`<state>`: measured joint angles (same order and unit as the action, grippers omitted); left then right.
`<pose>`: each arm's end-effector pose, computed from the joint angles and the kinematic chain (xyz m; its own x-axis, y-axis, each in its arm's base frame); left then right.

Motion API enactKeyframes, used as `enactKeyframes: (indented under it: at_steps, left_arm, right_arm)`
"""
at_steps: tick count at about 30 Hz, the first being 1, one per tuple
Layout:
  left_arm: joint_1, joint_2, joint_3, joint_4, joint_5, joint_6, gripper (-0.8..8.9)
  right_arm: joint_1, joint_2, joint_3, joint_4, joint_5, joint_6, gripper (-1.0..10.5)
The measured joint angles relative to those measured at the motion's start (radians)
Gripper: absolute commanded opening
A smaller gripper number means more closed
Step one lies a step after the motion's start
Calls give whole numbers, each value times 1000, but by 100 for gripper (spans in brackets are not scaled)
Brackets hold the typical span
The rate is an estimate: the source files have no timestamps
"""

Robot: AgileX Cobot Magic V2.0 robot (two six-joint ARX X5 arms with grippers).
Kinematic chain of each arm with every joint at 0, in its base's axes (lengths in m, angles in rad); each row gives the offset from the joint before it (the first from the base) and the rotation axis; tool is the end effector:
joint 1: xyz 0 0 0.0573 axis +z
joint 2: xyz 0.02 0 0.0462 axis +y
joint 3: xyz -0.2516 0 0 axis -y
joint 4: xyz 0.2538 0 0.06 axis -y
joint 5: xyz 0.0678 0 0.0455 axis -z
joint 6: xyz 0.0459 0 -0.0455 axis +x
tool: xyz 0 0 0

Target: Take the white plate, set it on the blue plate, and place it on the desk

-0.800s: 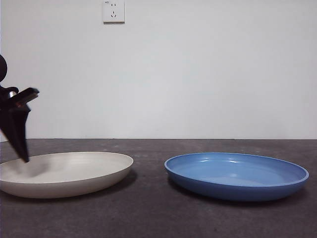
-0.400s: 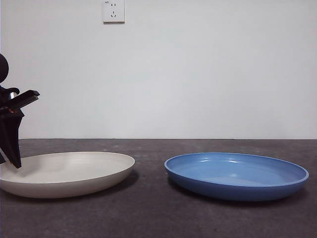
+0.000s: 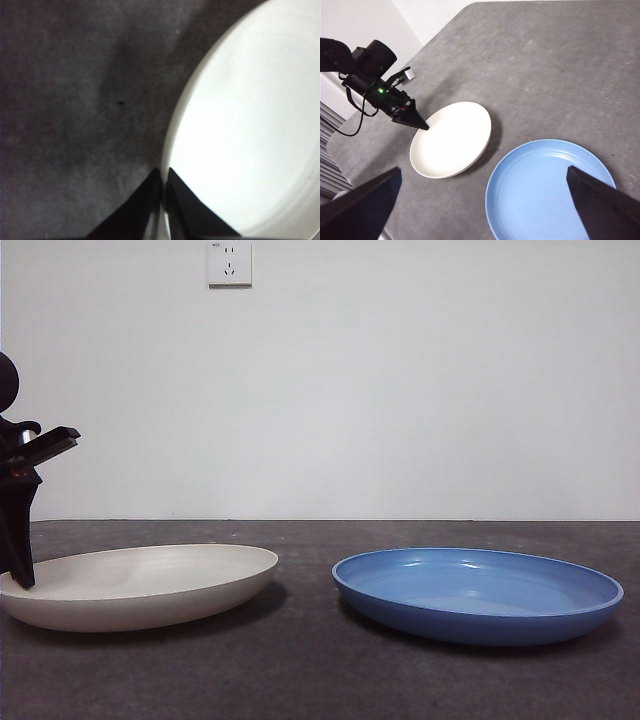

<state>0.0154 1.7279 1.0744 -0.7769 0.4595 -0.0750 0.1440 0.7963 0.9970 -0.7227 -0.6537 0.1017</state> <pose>0.3129 -0.0155 0.1375 0.1322 -0.4415 -0.8875 -0.0261 0.8935 -0.4484 0.1654 0.0522 0.3408 0.5937 0.7006 -0.3958 -0.5822 0.7136 0.3897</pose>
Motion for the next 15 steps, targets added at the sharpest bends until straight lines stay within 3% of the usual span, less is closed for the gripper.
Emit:
enactKeyframes:
  at_steps: [5,8,15]
  left_arm:
    - [-13,0,78,-89,-3,4,10]
    - [-47,0,153,-157,-6,3,10]
    - [-211,0,327,-250,-8,-33,10]
  right_arm:
    - [0,-2,4,-33,8,8,610]
    - [0,-8,31,-84,63,8,610]
    - [0,-82,108,-198,159,-9,609]
